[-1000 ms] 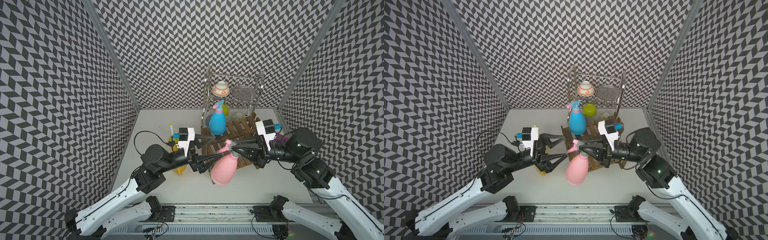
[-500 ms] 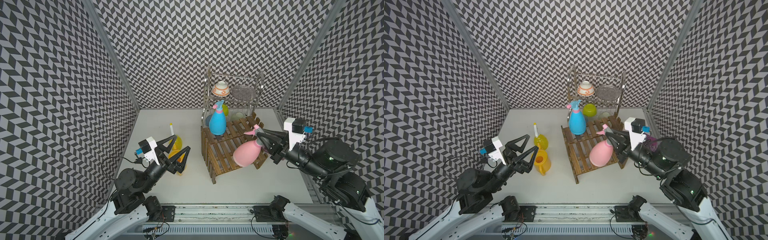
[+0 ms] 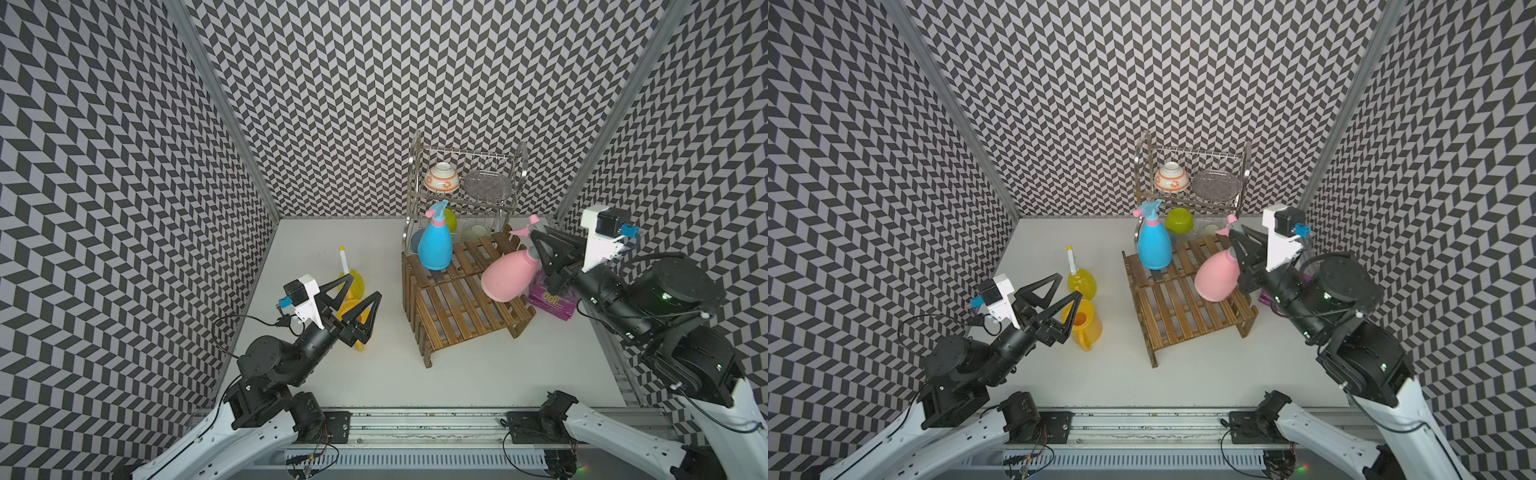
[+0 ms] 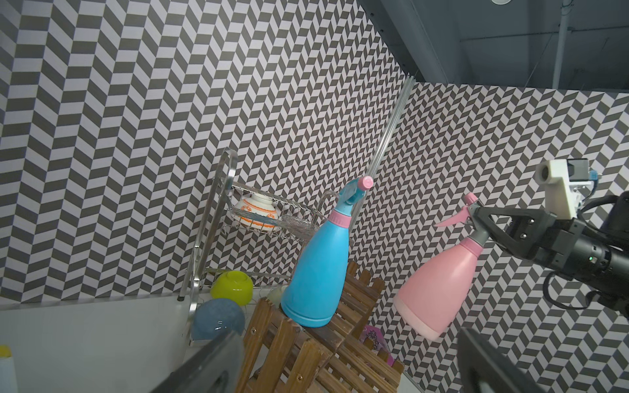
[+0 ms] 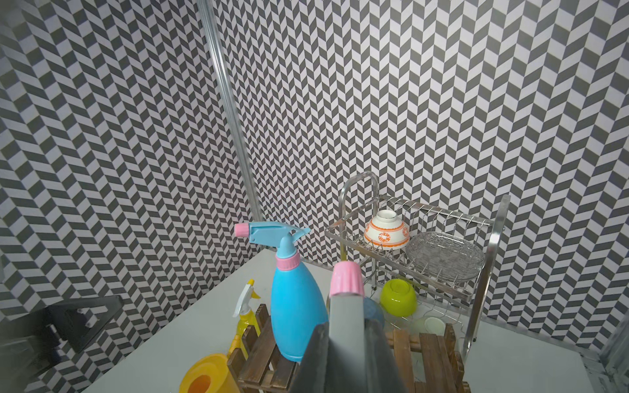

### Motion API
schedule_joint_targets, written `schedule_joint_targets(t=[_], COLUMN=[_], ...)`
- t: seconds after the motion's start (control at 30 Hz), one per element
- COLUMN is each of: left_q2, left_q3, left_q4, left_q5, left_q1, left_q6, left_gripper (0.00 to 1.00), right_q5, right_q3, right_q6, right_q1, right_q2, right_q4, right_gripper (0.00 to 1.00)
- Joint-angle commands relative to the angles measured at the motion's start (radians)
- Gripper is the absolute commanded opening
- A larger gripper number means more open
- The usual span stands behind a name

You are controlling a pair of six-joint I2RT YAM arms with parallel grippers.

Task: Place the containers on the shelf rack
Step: 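Place the container on the shelf.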

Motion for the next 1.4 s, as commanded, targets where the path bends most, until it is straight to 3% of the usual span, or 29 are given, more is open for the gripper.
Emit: schedule_joint_targets(t=[0.0,0.33,0.63,1.0,1.37], left_q2=[-0.017,0.010,0.013,-0.002,-0.004], left_q3=[-0.015,0.009,0.026,0.028,0.016], left_q4=[0.017,0.019,0.011,-0.007,0.003], left_q5=[-0.011,-0.023,-0.027,-0.038,-0.037], left_q1=[0.005,0.005,0.005,0.005,0.005], left_q6=[-0.010,0.040,0.073,0.083,0.080], left_gripper=[1.00,1.00,1.00,1.00,1.00], right_q5=[0.051,0.065,-0.102,-0.165,-0.188], right_q3=[0.057,0.181,0.256,0.250,0.213], right_q6=[-0.036,-0.078,-0.027,0.018,-0.007], right_q1=[-0.005,-0.051,-0.248,-0.324,-0.325], right_q2=[0.037,0.185,0.343,0.430,0.447], right_q4=[0.076,0.095,0.073,0.073,0.052], right_gripper=[0.00,0.00,0.00,0.00,0.14])
